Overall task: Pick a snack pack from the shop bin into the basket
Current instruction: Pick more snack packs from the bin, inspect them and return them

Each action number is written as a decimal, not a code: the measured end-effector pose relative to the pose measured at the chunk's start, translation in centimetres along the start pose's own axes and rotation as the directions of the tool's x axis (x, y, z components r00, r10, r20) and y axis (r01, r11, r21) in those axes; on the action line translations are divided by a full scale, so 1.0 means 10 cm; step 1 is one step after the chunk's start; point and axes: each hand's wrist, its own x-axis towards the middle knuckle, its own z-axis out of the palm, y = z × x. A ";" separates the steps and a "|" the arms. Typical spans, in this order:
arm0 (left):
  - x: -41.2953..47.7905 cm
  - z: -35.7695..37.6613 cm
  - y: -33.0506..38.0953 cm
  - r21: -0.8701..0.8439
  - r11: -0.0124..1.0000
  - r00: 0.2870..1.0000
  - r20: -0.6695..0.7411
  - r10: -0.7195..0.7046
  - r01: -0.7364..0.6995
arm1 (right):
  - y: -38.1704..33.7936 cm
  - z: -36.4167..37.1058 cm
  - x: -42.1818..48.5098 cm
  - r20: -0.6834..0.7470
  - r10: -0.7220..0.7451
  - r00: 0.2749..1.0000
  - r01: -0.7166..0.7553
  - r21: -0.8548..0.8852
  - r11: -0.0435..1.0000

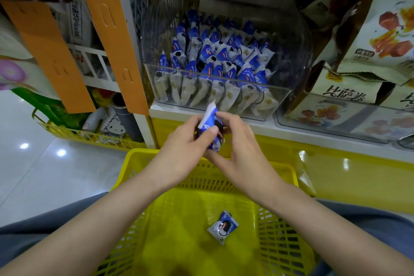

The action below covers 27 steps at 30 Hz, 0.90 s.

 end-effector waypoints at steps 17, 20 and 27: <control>0.09 -0.09 0.04 -0.383 0.922 0.978 -0.162 -0.129 0.058 | -0.06 -0.23 0.13 0.110 0.200 0.974 -0.225 0.588 0.777; 0.11 -0.12 0.05 -0.446 0.891 0.981 -0.122 -0.154 0.085 | -0.07 -0.23 0.10 0.044 0.117 0.992 -0.124 0.439 0.890; 0.11 -0.16 0.13 -0.249 0.960 0.978 -0.191 0.083 -0.130 | -0.10 -0.15 0.08 0.032 0.148 0.989 -0.145 0.483 0.863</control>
